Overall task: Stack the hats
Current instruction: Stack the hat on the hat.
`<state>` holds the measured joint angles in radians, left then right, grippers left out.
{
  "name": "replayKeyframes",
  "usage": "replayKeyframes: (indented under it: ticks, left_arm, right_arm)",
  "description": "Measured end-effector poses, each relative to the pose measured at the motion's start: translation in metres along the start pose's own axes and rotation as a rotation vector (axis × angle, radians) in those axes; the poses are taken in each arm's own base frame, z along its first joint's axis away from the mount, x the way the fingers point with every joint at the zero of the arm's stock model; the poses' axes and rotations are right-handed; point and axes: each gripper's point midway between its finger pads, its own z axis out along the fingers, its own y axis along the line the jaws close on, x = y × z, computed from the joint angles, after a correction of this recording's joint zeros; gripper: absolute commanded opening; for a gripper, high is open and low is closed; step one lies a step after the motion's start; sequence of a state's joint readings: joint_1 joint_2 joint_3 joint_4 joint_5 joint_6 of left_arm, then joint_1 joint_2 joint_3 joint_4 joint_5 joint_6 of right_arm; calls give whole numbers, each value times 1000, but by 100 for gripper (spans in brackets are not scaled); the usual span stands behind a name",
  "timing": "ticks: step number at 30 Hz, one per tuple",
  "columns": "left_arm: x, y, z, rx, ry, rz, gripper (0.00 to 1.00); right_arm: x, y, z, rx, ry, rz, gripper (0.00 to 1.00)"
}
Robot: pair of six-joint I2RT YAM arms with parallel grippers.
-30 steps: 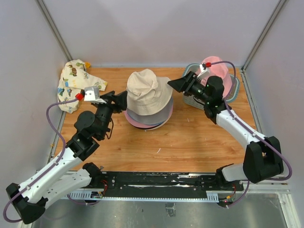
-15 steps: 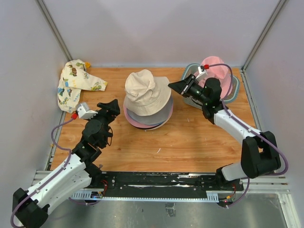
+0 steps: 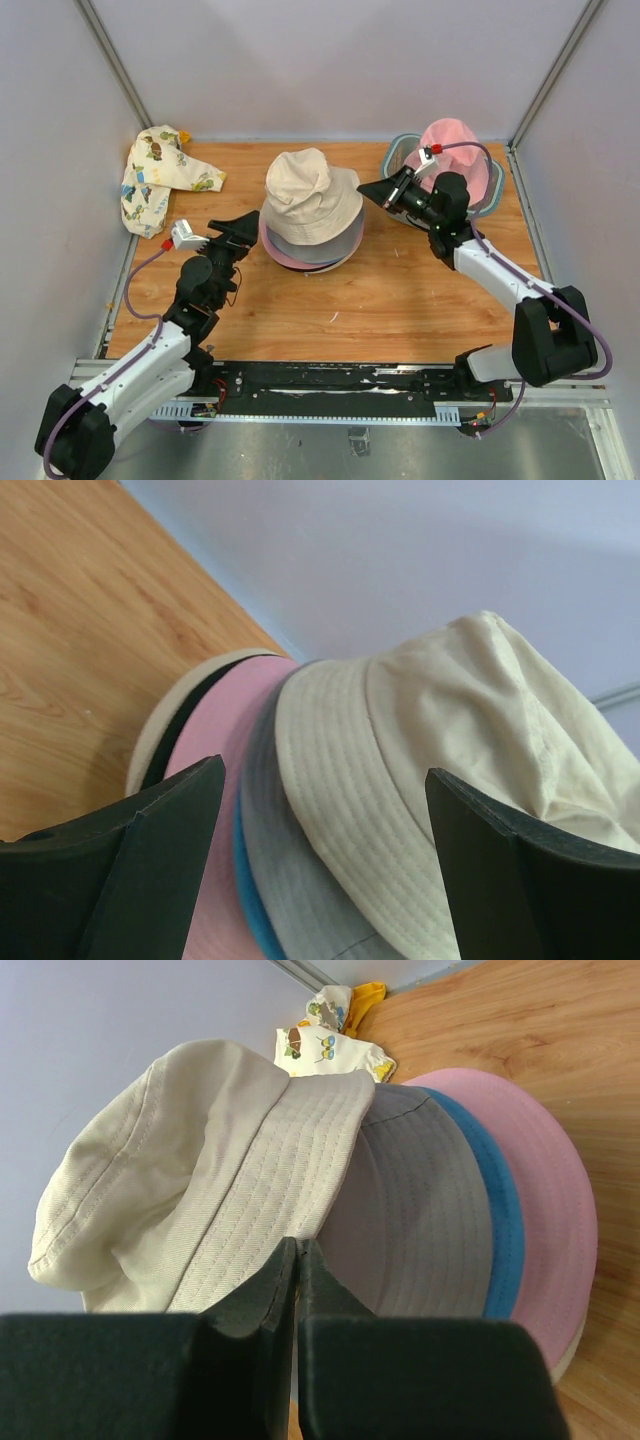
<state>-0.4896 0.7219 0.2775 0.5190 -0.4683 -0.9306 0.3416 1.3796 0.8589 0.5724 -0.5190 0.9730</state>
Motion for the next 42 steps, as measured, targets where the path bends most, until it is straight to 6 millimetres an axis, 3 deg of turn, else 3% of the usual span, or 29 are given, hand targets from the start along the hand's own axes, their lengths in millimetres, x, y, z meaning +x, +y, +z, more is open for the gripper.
replayKeyframes:
  ticks: [4,13,28,31,37,40,42]
  left_arm:
    - [5,-10,3,48,27,-49,86]
    - [21,-10,10,92,92,-163,81]
    - [41,-12,18,136,167,-328,58]
    - [46,-12,19,142,180,-348,49]
    - [48,-9,17,155,186,-376,11]
    - [46,-10,16,166,181,-375,2]
    - [44,-14,15,180,178,-373,0]
  right_arm:
    - [5,-3,-5,9,3,-6,1]
    - [11,-10,-8,26,16,-11,1]
    - [13,-11,-9,30,19,-13,0]
    - [13,-12,-9,31,19,-13,1]
    - [13,-13,-9,34,21,-16,1]
    - [17,-18,-10,45,27,-20,1]
    - [19,-22,-11,55,31,-25,1]
